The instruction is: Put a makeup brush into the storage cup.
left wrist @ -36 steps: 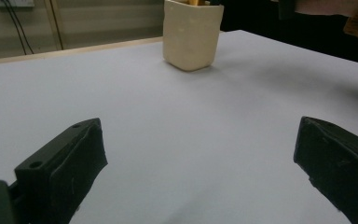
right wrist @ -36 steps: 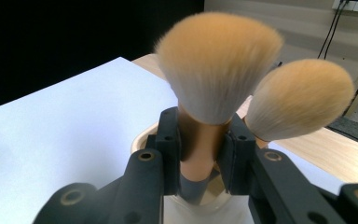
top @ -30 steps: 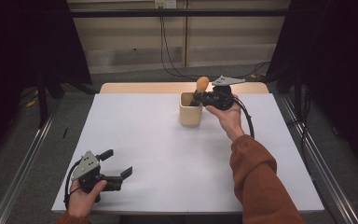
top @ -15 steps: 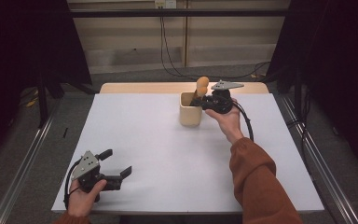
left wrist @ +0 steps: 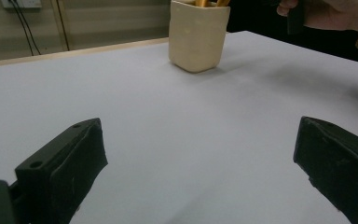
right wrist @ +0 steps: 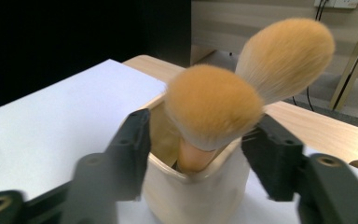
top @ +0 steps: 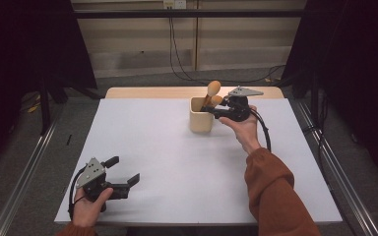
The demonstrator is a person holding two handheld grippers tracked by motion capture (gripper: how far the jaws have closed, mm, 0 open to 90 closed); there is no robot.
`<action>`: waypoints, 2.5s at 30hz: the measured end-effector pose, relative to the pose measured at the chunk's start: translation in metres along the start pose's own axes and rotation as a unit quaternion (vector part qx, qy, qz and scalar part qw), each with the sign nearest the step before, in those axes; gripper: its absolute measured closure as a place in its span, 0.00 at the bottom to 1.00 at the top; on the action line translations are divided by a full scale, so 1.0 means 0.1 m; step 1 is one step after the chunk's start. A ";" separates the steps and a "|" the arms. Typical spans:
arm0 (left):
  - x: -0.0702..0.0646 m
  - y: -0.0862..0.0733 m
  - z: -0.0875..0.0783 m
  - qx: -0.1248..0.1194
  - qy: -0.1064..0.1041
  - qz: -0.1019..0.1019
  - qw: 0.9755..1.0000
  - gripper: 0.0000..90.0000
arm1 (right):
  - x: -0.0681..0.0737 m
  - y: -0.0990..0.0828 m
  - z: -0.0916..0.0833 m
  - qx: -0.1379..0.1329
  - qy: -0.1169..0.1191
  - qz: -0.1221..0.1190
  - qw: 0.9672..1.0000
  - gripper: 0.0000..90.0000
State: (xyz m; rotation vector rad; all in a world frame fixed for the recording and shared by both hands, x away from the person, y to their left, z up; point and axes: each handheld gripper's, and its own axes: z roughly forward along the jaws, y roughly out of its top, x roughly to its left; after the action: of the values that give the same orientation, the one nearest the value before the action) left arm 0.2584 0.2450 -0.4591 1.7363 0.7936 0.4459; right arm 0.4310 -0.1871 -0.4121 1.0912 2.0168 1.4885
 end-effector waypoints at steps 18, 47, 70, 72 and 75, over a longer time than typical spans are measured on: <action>0.03 0.00 0.00 -0.004 0.001 -0.006 1.000 0.02 | -0.03 -0.18 -0.19 -0.030 -0.014 0.029 0.999 0.00; 0.02 0.00 -0.05 -0.010 0.004 -0.006 1.000 0.02 | 0.19 -0.48 -0.63 -0.055 -0.063 0.012 0.996 0.00; 0.00 0.00 -0.07 -0.013 0.004 -0.010 1.000 0.02 | 0.36 -0.70 -1.06 -0.060 -0.067 0.006 0.996 0.01; -0.01 0.00 -0.08 -0.014 0.004 -0.010 1.000 0.02 | 0.36 -0.72 -1.10 -0.064 -0.077 0.008 0.995 0.01; -0.02 0.00 -0.08 -0.015 0.004 -0.009 1.000 0.02 | 0.38 -0.77 -1.17 -0.066 -0.075 0.016 0.995 0.01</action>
State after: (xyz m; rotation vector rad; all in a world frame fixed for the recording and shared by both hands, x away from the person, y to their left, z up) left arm 0.2516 0.2492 -0.4559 1.6983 0.8038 0.4496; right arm 0.2979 -0.2388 -0.4380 1.1497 1.7802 1.4858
